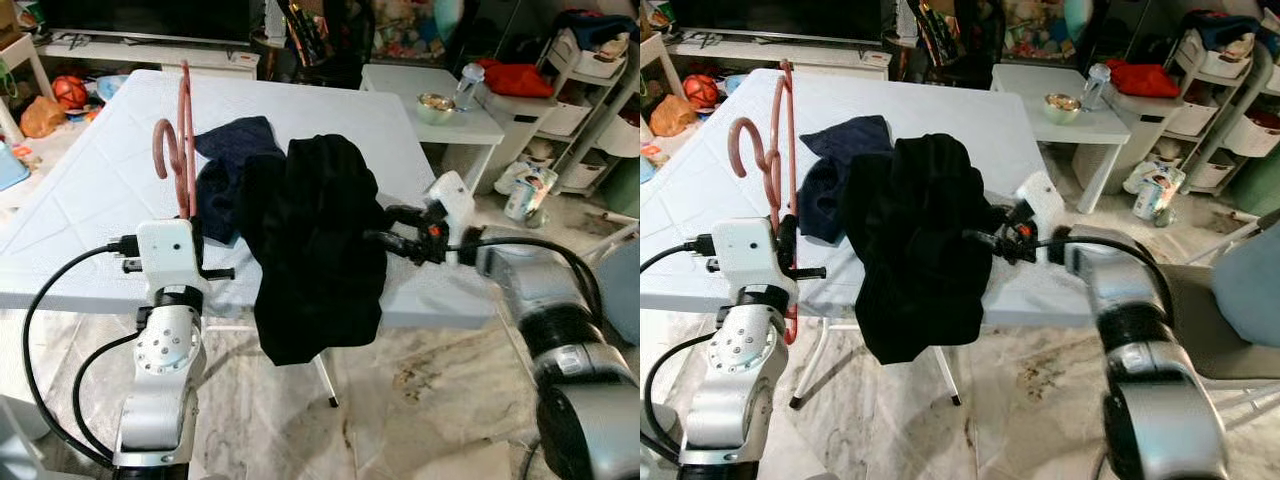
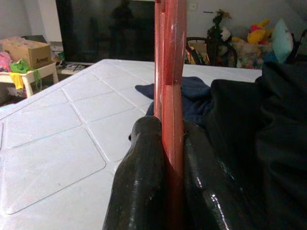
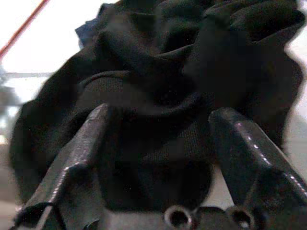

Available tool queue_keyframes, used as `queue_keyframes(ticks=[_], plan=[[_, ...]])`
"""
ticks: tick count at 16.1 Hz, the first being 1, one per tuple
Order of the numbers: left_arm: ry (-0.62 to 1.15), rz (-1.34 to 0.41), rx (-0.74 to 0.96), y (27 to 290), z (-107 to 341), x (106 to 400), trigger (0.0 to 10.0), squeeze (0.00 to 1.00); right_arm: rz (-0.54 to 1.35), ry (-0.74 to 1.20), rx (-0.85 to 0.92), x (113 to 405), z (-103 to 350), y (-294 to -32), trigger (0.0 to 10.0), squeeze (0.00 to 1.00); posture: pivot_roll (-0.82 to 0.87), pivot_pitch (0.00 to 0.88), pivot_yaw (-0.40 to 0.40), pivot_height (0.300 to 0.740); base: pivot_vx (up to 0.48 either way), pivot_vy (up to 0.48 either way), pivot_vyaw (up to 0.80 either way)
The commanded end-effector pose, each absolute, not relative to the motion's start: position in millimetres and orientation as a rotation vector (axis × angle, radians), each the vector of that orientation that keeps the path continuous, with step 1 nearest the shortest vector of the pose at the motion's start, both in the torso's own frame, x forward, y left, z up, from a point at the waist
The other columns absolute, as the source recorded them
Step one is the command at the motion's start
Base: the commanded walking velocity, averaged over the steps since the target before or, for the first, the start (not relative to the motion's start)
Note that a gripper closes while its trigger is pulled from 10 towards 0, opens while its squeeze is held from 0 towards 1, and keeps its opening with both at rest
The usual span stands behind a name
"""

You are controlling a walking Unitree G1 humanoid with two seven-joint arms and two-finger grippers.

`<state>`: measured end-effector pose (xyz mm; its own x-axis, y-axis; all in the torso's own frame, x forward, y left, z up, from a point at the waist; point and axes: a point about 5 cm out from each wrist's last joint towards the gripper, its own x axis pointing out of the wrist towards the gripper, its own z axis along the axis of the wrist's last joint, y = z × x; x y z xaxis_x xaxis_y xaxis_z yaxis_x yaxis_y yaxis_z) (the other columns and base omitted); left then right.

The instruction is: Hang hanger

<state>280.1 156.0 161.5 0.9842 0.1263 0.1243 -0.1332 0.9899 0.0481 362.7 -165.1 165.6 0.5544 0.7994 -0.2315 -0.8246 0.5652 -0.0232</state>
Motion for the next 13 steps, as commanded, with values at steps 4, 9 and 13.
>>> queue_keyframes(ticks=[4,9,13], plan=[[-0.134,0.103,0.044,149.3,162.4,281.5,10.0,0.00,1.206,0.213,-0.121,321.1,162.9,-148.0,10.0,1.00,0.00,0.000,-0.104,0.740,0.000,0.000,0.00],[-0.133,0.105,0.048,149.7,162.5,281.3,10.0,0.00,1.048,0.173,-0.103,314.6,142.1,-119.7,10.0,1.00,0.01,0.000,-0.101,0.740,0.000,0.000,0.00],[-0.135,0.107,0.050,148.8,163.1,282.0,10.0,0.00,0.797,0.140,-0.259,305.2,116.3,-91.5,10.0,1.00,0.01,0.000,-0.101,0.740,0.000,0.000,0.00]])
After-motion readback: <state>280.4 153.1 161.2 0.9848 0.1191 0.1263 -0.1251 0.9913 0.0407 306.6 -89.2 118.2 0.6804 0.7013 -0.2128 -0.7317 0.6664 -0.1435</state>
